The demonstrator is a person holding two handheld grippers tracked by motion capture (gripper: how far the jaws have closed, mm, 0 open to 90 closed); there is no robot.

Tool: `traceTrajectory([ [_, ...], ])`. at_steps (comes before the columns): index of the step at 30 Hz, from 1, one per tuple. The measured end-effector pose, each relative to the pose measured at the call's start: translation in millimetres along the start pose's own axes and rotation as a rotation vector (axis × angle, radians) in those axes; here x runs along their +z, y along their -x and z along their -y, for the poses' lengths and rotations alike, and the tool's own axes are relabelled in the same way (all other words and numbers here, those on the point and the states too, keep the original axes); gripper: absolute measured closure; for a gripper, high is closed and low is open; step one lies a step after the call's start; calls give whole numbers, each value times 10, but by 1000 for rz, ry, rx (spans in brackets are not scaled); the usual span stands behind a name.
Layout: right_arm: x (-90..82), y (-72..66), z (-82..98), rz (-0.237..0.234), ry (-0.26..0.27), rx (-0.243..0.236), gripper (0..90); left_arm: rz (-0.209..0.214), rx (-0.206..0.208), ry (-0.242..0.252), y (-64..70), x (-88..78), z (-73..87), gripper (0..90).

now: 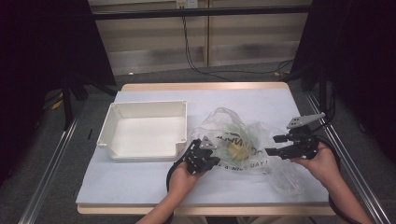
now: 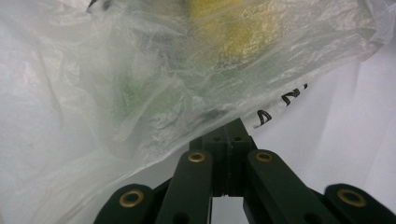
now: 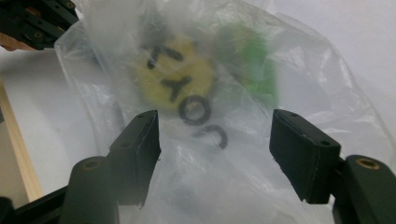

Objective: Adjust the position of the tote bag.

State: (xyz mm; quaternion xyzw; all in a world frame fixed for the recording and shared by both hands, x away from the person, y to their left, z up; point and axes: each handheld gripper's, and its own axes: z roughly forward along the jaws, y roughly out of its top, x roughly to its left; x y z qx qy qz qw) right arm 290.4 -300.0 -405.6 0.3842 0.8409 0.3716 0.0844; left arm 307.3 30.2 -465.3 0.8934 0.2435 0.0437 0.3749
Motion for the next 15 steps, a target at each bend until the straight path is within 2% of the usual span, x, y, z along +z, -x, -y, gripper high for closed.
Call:
traceTrajectory([
  [3, 30, -64, -46, -12, -4, -11, 327, 5, -10, 10, 13, 11, 3, 900],
  [6, 57, -118, -80, -21, -9, -23, 326, 1, 6, -5, 17, 3, -3, 900],
  [10, 112, -192, -125, -41, -8, -38, 321, 7, 0, 2, 39, 15, -1, 900],
  [11, 119, -210, -137, -38, -15, -44, 321, 4, 18, -14, 35, 3, -6, 900],
  [15, 161, -272, -167, -46, -26, -60, 321, 6, 6, -6, 53, 7, -7, 900],
])
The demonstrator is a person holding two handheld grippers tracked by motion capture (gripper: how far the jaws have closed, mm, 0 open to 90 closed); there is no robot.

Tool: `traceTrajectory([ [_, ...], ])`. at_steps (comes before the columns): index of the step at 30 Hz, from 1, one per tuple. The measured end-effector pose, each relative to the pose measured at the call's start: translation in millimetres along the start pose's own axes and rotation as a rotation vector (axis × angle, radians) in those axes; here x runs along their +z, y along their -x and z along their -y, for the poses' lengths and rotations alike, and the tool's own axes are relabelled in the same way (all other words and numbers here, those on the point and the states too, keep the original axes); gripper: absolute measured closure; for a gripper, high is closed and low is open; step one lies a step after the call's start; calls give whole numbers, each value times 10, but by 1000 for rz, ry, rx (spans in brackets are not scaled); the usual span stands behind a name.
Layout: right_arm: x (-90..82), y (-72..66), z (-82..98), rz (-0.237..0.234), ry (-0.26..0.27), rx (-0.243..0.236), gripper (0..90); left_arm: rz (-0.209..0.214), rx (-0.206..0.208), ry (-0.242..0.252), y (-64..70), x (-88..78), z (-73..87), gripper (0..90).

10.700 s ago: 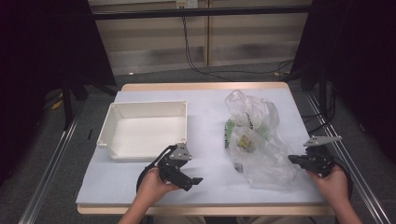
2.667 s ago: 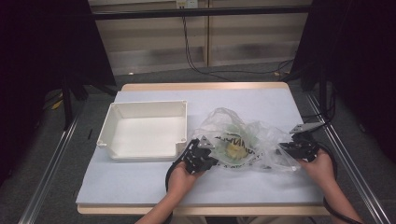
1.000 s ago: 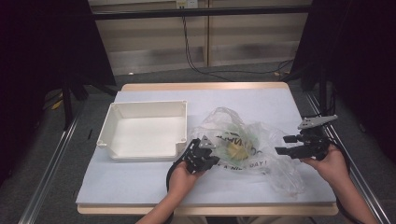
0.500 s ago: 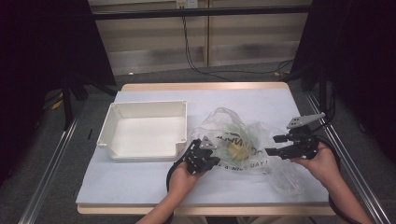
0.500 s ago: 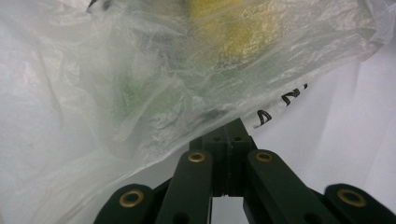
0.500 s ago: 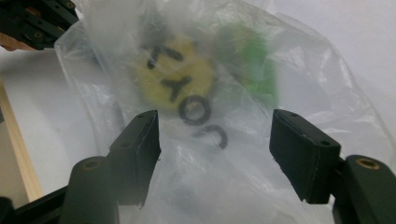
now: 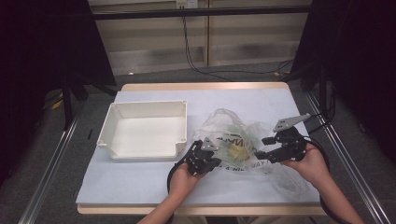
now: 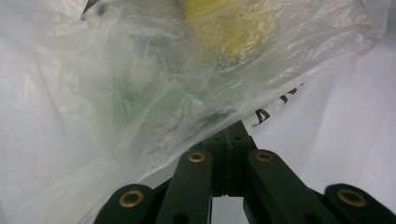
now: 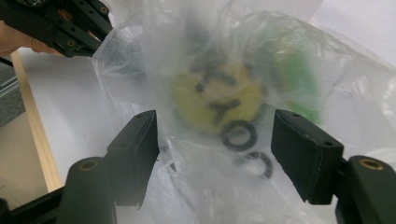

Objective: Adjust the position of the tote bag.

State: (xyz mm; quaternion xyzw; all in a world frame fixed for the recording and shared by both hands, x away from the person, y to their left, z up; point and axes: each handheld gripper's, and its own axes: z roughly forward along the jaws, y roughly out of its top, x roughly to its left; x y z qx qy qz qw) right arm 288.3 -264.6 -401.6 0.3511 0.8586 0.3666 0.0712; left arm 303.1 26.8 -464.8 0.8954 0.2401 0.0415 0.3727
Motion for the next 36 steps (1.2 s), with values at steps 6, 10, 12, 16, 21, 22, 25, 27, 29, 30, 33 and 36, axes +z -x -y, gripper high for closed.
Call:
traceTrajectory([
  [6, 73, -63, -32, -15, -9, -13, 324, 5, 11, 9, 8, 3, -2, 900],
  [10, 96, -91, -54, -23, -19, -11, 340, 6, 3, 10, 30, 10, -3, 900],
  [12, 110, -103, -67, -29, -16, -12, 362, 1, 12, -2, 39, 9, -5, 900],
  [16, 147, -121, -93, -31, -21, -17, 414, 5, 20, 0, 48, 25, -4, 900],
  [21, 205, -143, -126, -9, -30, -20, 512, 4, 18, 1, 49, 19, -6, 900],
  [22, 210, -144, -132, -7, -31, -11, 545, 5, 16, 1, 47, 18, -6, 900],
  [25, 221, -128, -145, -7, -30, 1, 610, 3, 18, -1, 42, 18, -3, 900],
  [27, 223, -109, -150, -3, -32, 12, 672, 9, 19, 3, 39, 24, 2, 900],
  [29, 225, -76, -147, -5, -25, 25, 714, 9, 17, 3, 41, 28, 4, 900],
  [30, 225, -56, -147, -4, -21, 32, 748, 10, 22, -1, 38, 26, 4, 900],
  [33, 209, -32, -144, 7, -21, 42, 843, 9, 23, -10, 35, 22, 2, 900],
  [36, 190, 17, -142, 9, -16, 58, 885, 15, 20, -5, 28, 21, 5, 900],
])
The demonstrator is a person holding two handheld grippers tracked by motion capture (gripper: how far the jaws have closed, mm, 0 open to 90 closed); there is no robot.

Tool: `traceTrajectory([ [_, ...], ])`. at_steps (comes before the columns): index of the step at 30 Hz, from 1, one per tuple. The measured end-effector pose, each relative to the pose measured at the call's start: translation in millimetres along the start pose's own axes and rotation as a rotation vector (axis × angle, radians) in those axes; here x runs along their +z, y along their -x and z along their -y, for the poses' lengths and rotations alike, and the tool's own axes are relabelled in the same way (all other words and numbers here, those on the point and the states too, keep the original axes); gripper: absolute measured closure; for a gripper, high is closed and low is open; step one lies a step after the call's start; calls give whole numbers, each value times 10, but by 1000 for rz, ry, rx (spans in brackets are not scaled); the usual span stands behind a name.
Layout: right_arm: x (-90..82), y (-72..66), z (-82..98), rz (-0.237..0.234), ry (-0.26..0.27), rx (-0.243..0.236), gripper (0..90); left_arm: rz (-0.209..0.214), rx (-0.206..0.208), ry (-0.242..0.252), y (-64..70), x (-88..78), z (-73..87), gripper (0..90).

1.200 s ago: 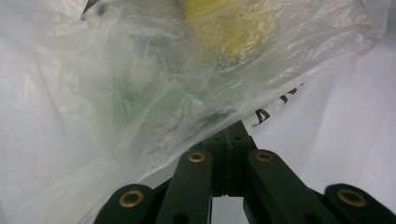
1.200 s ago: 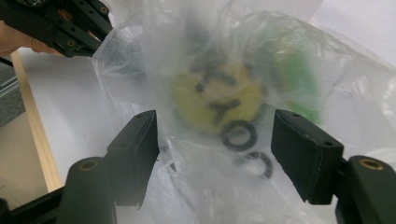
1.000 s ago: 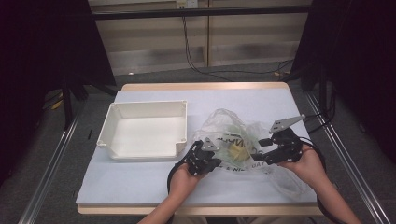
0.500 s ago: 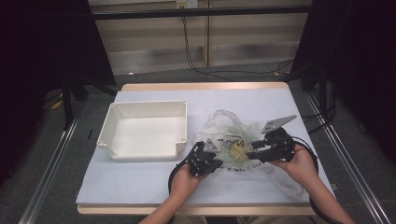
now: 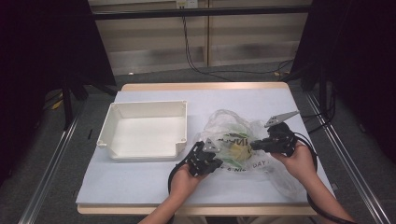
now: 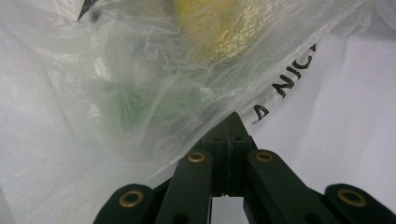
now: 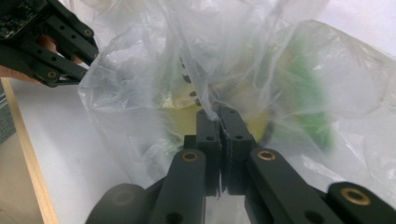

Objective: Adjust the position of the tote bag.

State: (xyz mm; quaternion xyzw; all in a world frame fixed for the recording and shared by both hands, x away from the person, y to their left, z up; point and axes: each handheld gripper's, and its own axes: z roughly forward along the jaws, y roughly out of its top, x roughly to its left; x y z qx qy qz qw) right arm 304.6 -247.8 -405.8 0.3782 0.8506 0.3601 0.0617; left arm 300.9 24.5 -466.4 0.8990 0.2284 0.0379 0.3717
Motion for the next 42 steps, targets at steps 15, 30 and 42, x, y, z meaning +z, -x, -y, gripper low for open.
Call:
traceTrajectory([
  [15, 42, -21, -84, -42, -7, -21, 900, 21, -35, 37, -1, -95, 49, 708],
  [30, 204, -94, -118, -86, -38, -52, 900, 15, -14, 73, 143, -268, -20, 568],
  [42, 286, -130, -118, -92, -56, -59, 900, 21, -8, 68, 160, -250, -45, 477],
])
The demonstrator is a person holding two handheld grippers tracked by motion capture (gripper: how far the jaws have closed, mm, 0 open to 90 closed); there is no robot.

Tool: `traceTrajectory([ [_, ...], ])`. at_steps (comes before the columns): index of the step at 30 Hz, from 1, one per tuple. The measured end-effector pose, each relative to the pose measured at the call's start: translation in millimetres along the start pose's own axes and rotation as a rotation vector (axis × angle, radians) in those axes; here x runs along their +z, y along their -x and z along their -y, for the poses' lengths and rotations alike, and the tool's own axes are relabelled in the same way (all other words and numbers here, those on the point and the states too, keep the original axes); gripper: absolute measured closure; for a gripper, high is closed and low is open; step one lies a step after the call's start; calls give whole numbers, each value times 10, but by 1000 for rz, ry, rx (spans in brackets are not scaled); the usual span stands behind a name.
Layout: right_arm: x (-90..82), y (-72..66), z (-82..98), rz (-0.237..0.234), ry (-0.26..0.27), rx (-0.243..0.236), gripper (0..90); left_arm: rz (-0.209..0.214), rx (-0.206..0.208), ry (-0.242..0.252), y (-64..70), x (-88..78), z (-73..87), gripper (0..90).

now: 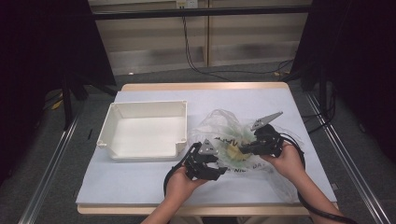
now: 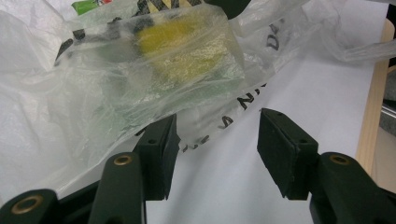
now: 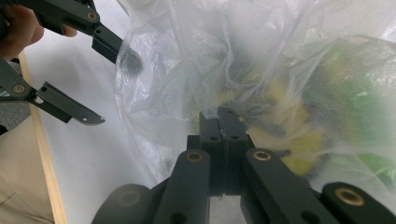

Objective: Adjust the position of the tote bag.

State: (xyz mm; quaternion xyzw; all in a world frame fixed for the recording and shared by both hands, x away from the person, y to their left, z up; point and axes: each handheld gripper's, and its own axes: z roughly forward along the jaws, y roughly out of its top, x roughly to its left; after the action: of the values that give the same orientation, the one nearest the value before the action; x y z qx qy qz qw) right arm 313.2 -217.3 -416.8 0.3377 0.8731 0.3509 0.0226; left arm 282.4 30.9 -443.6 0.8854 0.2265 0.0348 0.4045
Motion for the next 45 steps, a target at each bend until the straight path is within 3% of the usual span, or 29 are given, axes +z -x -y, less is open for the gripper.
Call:
traceTrajectory([
  [4, -4, 0, -8, 2, 1, -3, 900, -9, 7, -4, 18, 2, 12, 467],
  [7, -6, 10, -4, -1, 4, -2, 900, -2, 20, -43, 25, -2, 18, 514],
  [9, -4, 13, 1, -3, 1, 3, 900, 10, 5, -33, 15, 9, 40, 503],
  [18, 56, 33, 19, -17, -2, -3, 900, -11, -12, 3, -14, -119, 58, 478],
  [21, 75, 29, 21, -16, -6, -3, 900, -18, -18, -7, -19, -184, 46, 478],
  [23, 89, 32, 21, -16, -3, -12, 900, -18, -27, 23, -16, -204, 44, 472],
  [27, 107, 23, 19, -15, -11, -14, 900, -9, -22, 16, -13, -243, 5, 431],
  [30, 115, 9, 17, -15, -15, -16, 900, 1, -20, 37, 5, -223, -31, 380],
  [33, 120, 1, 15, -13, -14, -19, 900, -17, 3, 33, 10, -211, -81, 354],
  [34, 119, -4, 13, -14, -14, -15, 900, -18, 3, 54, 8, -192, -86, 351],
  [40, 133, -35, 19, -13, -24, -16, 900, -40, 27, 47, -22, -133, -134, 341],
  [45, 138, -54, 34, -12, -18, -11, 900, -33, 11, 44, -52, -53, -137, 352],
])
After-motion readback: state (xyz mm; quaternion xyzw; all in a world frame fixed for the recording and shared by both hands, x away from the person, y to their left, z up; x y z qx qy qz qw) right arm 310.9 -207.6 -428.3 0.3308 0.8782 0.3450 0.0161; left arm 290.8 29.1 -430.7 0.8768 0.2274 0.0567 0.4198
